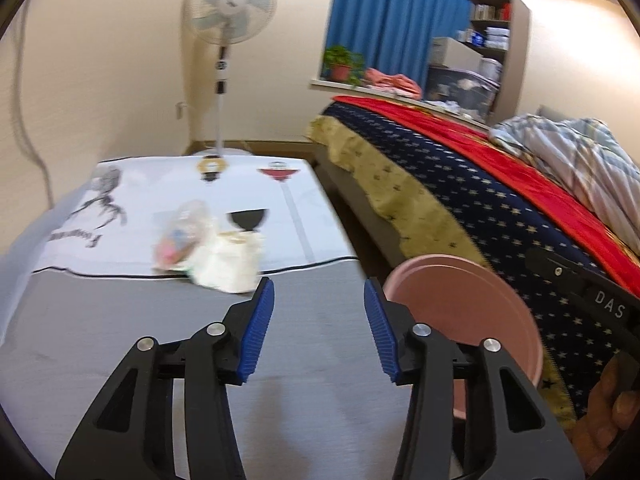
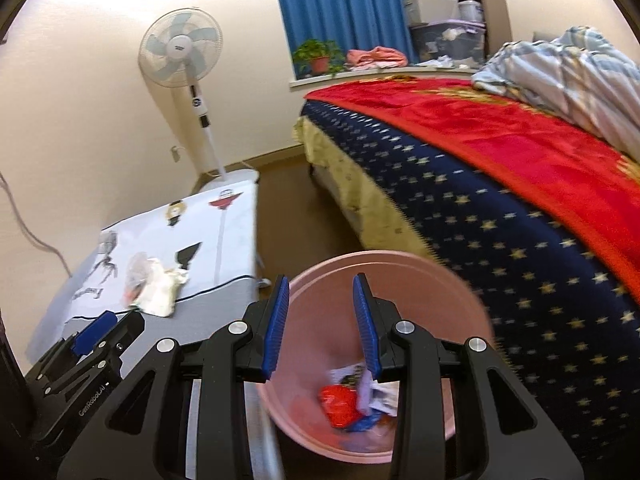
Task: Collect trash
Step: 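Move the left tool to the clear plastic bag while the right tool approaches the white paper, then grasp the clear plastic bag with the left tool while the right tool grasps the white paper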
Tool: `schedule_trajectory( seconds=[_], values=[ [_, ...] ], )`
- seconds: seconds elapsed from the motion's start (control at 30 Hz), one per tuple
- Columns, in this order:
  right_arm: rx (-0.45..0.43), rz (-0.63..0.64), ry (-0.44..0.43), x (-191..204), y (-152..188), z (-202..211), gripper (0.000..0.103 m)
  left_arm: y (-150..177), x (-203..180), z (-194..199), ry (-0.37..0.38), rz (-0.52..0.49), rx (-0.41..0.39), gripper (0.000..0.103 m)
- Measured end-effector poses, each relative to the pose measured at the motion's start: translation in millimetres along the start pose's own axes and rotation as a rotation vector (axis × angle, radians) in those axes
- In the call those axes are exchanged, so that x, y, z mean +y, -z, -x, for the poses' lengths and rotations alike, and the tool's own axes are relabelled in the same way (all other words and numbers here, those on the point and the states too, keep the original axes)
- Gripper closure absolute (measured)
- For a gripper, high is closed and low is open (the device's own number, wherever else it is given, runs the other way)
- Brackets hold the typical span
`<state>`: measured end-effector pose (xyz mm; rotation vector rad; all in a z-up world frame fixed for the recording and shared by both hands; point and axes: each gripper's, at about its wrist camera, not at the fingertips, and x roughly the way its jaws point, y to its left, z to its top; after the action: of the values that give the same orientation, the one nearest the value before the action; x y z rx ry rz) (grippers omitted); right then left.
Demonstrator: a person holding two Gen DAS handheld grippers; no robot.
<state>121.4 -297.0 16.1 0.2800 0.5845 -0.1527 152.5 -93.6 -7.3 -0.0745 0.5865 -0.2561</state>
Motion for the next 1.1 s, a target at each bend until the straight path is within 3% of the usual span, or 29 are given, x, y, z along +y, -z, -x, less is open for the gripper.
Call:
schedule_trajectory(
  seconds=[0.17, 0.27, 0.53, 0.97, 1.1],
  values=[
    [0.012, 0.0, -0.089, 32, 2, -19, 0.069, -1, 34, 0, -0.094, 0.047, -0.001, 0.062],
    [0.024, 0.0, -0.138, 51, 3, -32, 0.07, -1, 50, -1, -0.131, 0.073, -0.003, 0.071],
    [0.071, 0.011, -0.236, 93, 10, -70, 0.07, -9, 84, -20, -0.201, 0.11, 0.005, 0.071],
    [0.171, -0.014, -0.315, 128, 15, -139, 0.069, -34, 115, -70, -0.213, 0.159, 0.015, 0.071],
    [0.212, -0.011, -0.339, 135, 20, -155, 0.069, -37, 122, -87, -0.204, 0.182, 0.029, 0.066]
  ],
)
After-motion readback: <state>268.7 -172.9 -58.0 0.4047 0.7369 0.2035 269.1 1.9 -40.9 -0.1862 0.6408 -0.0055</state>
